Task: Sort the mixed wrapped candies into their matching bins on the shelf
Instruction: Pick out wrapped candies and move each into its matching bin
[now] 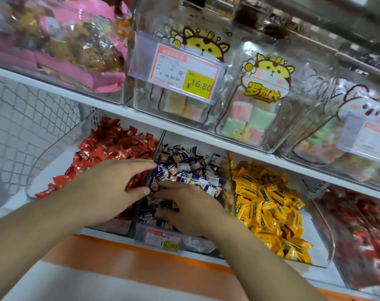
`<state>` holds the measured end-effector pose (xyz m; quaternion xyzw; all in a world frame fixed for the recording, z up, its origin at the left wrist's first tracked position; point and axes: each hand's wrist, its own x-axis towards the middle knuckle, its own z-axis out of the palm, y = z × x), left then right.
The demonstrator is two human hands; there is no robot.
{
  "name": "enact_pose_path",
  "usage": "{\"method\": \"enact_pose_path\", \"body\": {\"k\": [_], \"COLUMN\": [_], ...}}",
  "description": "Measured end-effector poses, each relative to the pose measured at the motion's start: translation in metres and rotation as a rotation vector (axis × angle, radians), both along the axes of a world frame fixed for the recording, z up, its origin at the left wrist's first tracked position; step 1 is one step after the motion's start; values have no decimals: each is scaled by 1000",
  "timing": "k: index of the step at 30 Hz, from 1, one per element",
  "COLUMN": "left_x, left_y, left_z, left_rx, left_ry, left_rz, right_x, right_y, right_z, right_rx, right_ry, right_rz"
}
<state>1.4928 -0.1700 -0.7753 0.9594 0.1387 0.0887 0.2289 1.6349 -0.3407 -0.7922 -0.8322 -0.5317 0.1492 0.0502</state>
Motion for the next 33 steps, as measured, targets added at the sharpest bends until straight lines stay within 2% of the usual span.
{"method": "enact_pose_path", "body": {"k": [6,14,16,18,21,33], "left_x": [0,2,4,4,4,4], "left_y": [1,-1,-1,-1,-3,-1], "left_z": [-1,0,1,1,3,-1], "left_rx": [-13,-15,-5,-8,-46,-17], "left_ry": [-6,15,34,46,17,-22], "left_rz": [22,32,36,47,55,50], "right_x": [19,29,25,17,5,14], "right_y": [-11,-17,-13,-4,8,28], "right_z": [3,1,2,5,0,-26], "right_rx": [-87,-41,75,186,172,249], "right_ry": [-103,-265,-226,-98,75,1], "right_rz": [-14,-93,-93,-72,-39,-87]}}
